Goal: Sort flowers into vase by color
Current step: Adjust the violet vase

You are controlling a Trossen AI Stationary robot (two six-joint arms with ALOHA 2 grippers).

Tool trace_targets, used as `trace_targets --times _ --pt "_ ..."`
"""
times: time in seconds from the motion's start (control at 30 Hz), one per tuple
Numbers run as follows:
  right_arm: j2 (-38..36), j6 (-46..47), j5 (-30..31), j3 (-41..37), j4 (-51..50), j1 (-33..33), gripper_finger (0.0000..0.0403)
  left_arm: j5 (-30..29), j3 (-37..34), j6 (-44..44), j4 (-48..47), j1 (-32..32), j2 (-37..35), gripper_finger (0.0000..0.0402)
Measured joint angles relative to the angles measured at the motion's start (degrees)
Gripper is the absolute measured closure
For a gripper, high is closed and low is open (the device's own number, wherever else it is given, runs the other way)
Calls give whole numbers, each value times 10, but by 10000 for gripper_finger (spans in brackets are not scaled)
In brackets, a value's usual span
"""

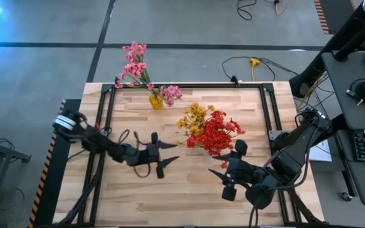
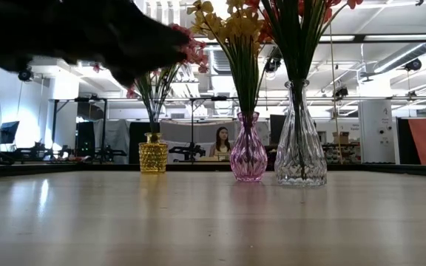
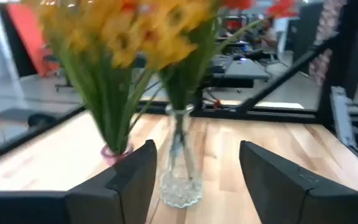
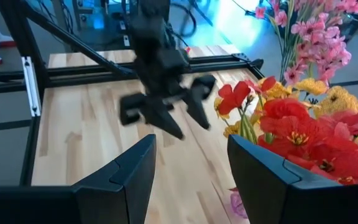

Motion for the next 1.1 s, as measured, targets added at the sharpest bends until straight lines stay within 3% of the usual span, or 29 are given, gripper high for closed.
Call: trace_targets --times 0.23,0.53,0.67,0.83,1.1 --pt "0 -9 0 10 0 4 211 7 40 -44 77 63 124 151" --pt "-2 -9 -13 10 -1 5 211 9 129 -43 82 106 235 144" --pt "-5 -9 -14 10 -1 8 211 4 146 -75 82 124 260 144" --pt "-5 -12 -15 10 -2 8 211 -54 146 -90 82 127 268 144" --pt "-5 -34 -15 9 -1 8 211 -7 176 -76 76 132 284 144"
